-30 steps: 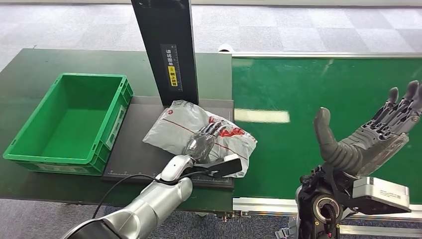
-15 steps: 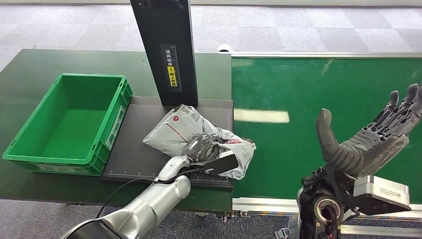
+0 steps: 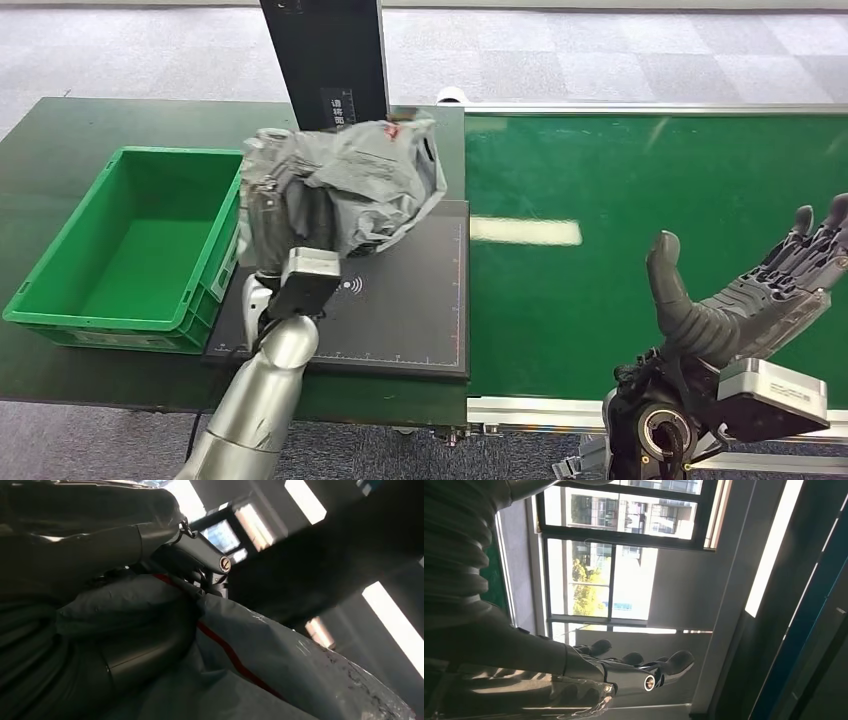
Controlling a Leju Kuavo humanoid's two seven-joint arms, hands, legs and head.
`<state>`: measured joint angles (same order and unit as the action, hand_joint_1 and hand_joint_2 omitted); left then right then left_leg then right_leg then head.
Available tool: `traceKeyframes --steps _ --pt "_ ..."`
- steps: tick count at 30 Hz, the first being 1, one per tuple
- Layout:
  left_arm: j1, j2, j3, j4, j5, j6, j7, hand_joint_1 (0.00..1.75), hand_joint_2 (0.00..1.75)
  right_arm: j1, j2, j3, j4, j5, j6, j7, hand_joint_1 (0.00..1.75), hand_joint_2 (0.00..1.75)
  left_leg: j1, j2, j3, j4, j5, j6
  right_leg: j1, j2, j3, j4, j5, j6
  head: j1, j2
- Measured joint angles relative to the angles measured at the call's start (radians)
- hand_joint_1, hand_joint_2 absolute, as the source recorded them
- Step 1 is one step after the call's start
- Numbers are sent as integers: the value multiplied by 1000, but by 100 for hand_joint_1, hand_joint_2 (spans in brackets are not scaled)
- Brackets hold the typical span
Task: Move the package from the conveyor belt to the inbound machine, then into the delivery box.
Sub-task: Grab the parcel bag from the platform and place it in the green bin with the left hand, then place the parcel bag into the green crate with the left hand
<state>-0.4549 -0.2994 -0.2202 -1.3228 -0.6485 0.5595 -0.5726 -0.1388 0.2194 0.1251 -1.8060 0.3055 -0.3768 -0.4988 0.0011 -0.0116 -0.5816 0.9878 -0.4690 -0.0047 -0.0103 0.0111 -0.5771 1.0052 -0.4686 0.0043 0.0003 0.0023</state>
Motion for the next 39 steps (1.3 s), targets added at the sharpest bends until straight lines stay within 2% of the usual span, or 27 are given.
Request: traceKeyframes --steps 2,4,7,9,12,14,16,19,22,28,29,32,33,39 --pt "20 26 -9 -157 -5 29 41 175 175 7 -2 -3 2 -6 -11 -8 0 175 0 -1 0 0 0 0 0 -1 0 0 0 0 0 0" --pt "9 53 -2 -236 8 29 88 175 175 19 -5 -5 3 -14 -20 -17 0 175 0 -1 0 0 0 0 0 -1 0 0 -1 0 0 0" --pt "-39 87 41 -257 27 4 135 175 175 38 -8 -8 4 -23 -24 -25 0 175 0 -1 0 0 1 0 0 -1 1 0 0 0 0 0" --pt "-97 110 83 -223 37 -31 178 175 175 47 -10 -10 5 -31 -18 -26 0 175 0 -1 1 0 2 0 0 -1 1 0 1 -1 0 0" --pt "-225 160 164 -76 36 -87 238 175 175 52 -15 -9 13 -40 -1 -26 0 175 0 0 1 0 4 0 1 -1 1 0 3 -1 0 0" --pt "-326 200 218 71 -28 -86 291 175 175 52 -18 -6 23 -43 11 -24 0 175 1 1 1 0 5 0 1 0 0 0 4 -1 0 0" --pt "-435 246 252 260 -145 -72 383 175 175 52 -21 0 35 -44 20 -16 0 175 1 1 1 0 5 0 1 0 0 1 5 -1 0 0" --pt "-568 308 258 536 -334 -71 546 175 175 53 -25 8 51 -42 27 -4 0 175 1 2 1 0 6 -1 1 1 0 1 5 -2 0 0" --pt "-625 341 240 722 -435 -85 657 175 175 53 -30 19 64 -40 29 3 0 175 1 2 0 0 6 -1 1 2 -1 1 5 -2 0 0" --pt "-638 370 224 893 -479 -87 747 174 175 53 -42 38 85 -37 32 18 0 175 1 1 -2 0 5 -1 1 2 -2 1 5 -2 0 0" --pt "-638 375 224 908 -481 -87 754 141 175 53 -45 40 88 -37 32 19 0 175 1 1 -2 0 5 -1 1 2 -2 1 5 -2 0 0" --pt "-637 390 224 940 -477 -95 761 11 175 54 -53 45 95 -38 30 20 0 175 1 1 -2 0 5 -1 1 1 -2 1 5 -2 0 0" --pt "-636 394 225 948 -473 -98 758 0 175 55 -55 46 97 -38 29 20 0 175 1 1 -2 0 5 -1 1 1 -2 1 5 -2 0 0" --pt "-633 401 234 972 -485 -90 763 0 175 59 -65 47 100 -41 27 22 0 175 1 1 -2 0 5 -1 1 1 -2 1 5 -2 0 0"
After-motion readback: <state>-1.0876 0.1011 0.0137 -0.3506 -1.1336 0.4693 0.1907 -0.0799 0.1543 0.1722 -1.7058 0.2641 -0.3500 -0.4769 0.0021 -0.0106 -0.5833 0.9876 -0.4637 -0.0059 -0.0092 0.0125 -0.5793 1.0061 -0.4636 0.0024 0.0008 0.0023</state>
